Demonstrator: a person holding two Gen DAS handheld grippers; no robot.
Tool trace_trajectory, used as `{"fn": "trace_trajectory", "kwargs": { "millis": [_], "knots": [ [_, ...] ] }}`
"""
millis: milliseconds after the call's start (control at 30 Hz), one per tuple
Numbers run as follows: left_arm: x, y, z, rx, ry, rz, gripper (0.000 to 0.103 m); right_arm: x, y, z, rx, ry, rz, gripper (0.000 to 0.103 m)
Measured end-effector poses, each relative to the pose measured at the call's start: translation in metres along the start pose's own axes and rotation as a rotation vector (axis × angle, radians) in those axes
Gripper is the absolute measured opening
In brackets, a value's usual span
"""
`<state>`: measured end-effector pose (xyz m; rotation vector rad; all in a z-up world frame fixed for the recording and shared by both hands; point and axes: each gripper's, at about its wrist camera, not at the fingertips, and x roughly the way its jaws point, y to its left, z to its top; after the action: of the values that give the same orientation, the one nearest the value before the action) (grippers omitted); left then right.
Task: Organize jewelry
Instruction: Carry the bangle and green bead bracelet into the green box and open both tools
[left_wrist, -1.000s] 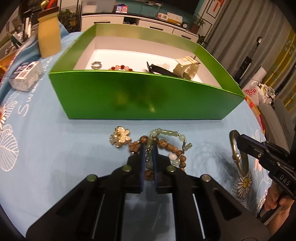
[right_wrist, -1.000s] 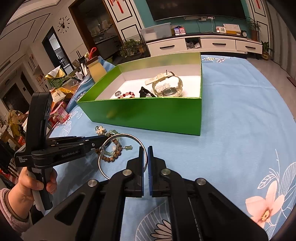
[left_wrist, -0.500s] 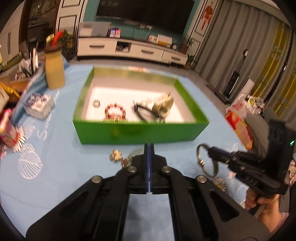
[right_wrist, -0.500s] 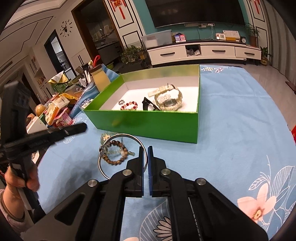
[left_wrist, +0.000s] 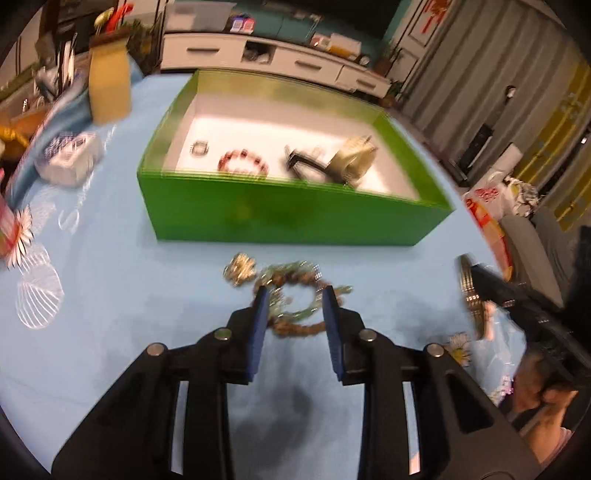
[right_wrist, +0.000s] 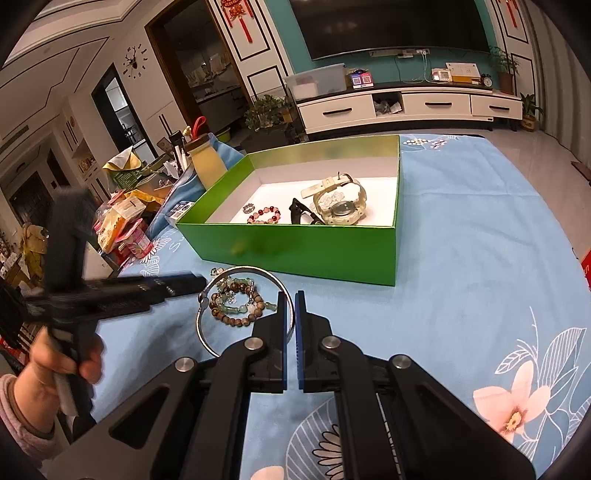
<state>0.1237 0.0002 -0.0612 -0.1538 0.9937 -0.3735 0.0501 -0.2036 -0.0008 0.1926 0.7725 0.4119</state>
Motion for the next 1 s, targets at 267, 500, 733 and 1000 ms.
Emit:
{"fn": "trace_trajectory", "kwargs": {
  "millis": [267, 500, 733, 1000],
  "knots": [
    [0.025, 0.007, 0.000, 0.021, 0.002, 0.066, 0.028, 0.009, -0.003, -0.001, 0.010, 0.018, -0.003, 0.003],
    [0.033, 0.004, 0.004, 0.067, 0.001, 0.053, 0.007, 0.016, -0.003, -0.002, 0.013, 0.031, -0.004, 0.003],
    [0.015, -0.001, 0.003, 0.064, -0.052, 0.040, 0.005, 0.016, -0.005, -0.002, 0.015, 0.029, -0.008, 0.003],
    [-0.044, -0.014, 0.017, 0.074, -0.181, -0.003, 0.005, 0.009, -0.003, 0.000, 0.013, 0.012, -0.003, 0.003]
  ]
}}
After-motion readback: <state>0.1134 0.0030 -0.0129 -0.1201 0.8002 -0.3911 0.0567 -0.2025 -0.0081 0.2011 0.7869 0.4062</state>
